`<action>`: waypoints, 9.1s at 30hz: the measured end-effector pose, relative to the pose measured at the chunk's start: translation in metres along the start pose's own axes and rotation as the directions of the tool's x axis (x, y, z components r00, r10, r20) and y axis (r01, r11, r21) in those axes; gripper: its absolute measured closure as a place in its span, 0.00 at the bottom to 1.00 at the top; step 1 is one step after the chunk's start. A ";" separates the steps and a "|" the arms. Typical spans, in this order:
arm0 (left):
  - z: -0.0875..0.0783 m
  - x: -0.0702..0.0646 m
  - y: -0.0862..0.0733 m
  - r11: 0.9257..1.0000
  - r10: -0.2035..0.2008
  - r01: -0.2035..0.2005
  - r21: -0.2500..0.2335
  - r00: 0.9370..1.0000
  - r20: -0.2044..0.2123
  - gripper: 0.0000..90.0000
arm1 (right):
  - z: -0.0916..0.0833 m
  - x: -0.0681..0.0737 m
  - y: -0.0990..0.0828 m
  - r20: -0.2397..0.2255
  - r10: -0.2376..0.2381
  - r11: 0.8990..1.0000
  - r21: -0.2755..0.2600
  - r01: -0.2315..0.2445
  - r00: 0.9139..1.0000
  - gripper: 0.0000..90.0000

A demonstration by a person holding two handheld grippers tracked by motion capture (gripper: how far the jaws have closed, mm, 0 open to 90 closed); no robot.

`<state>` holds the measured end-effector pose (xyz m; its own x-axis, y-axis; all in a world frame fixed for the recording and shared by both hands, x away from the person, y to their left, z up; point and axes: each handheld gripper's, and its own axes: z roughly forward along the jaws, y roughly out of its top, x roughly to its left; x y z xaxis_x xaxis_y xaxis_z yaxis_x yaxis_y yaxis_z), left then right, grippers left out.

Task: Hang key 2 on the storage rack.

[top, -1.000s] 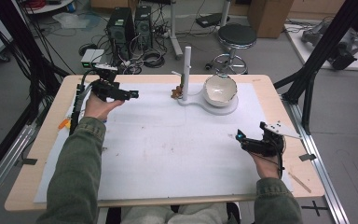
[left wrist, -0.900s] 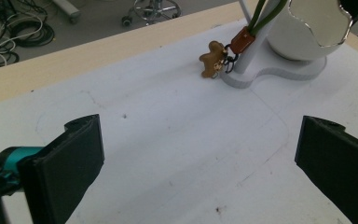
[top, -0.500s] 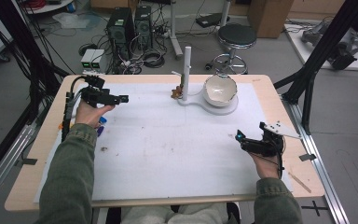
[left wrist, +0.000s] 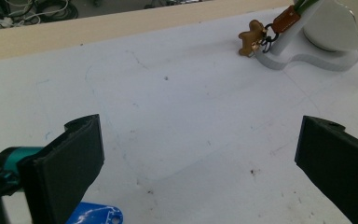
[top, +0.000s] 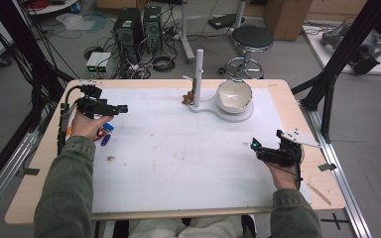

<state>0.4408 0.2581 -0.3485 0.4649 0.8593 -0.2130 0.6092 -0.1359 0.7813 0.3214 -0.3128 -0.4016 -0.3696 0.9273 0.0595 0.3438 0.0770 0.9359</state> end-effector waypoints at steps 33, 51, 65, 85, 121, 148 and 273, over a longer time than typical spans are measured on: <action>-0.006 0.055 -0.060 0.987 -0.133 0.145 0.065 0.979 -0.154 0.02 | -0.001 0.000 -0.002 0.004 -0.007 1.000 0.005 0.007 1.000 0.01; 0.003 0.058 -0.066 0.979 -0.131 0.158 0.130 0.973 -0.192 0.02 | -0.003 -0.001 -0.002 0.006 -0.002 1.000 0.007 0.002 1.000 0.01; 0.010 0.063 -0.078 0.980 -0.123 0.158 0.125 0.960 -0.253 0.18 | -0.003 -0.001 -0.003 0.007 -0.003 1.000 0.007 0.003 1.000 0.01; 0.001 0.071 -0.084 0.977 -0.182 0.200 0.068 0.961 -0.209 0.97 | -0.002 0.000 -0.003 0.006 -0.010 1.000 0.012 0.010 1.000 0.01; -0.048 0.057 -0.064 0.972 -0.223 0.218 -0.091 0.973 -0.060 0.98 | 0.000 0.001 -0.001 0.001 -0.007 1.000 0.006 0.007 1.000 0.01; -0.068 0.015 -0.002 0.970 -0.151 0.157 -0.184 0.987 0.046 0.98 | 0.000 0.000 -0.001 0.003 -0.001 1.000 0.003 0.001 1.000 0.01; 0.075 -0.182 0.187 0.981 0.092 -0.058 -0.187 0.980 0.179 0.97 | -0.005 -0.009 -0.002 0.000 0.030 0.999 -0.018 -0.030 1.000 0.01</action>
<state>0.5184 0.0393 -0.2071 0.6261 0.7413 -0.2417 0.4504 -0.0907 0.8882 0.3195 -0.3235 -0.4021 -0.3596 0.9290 0.0873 0.3391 0.0429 0.9398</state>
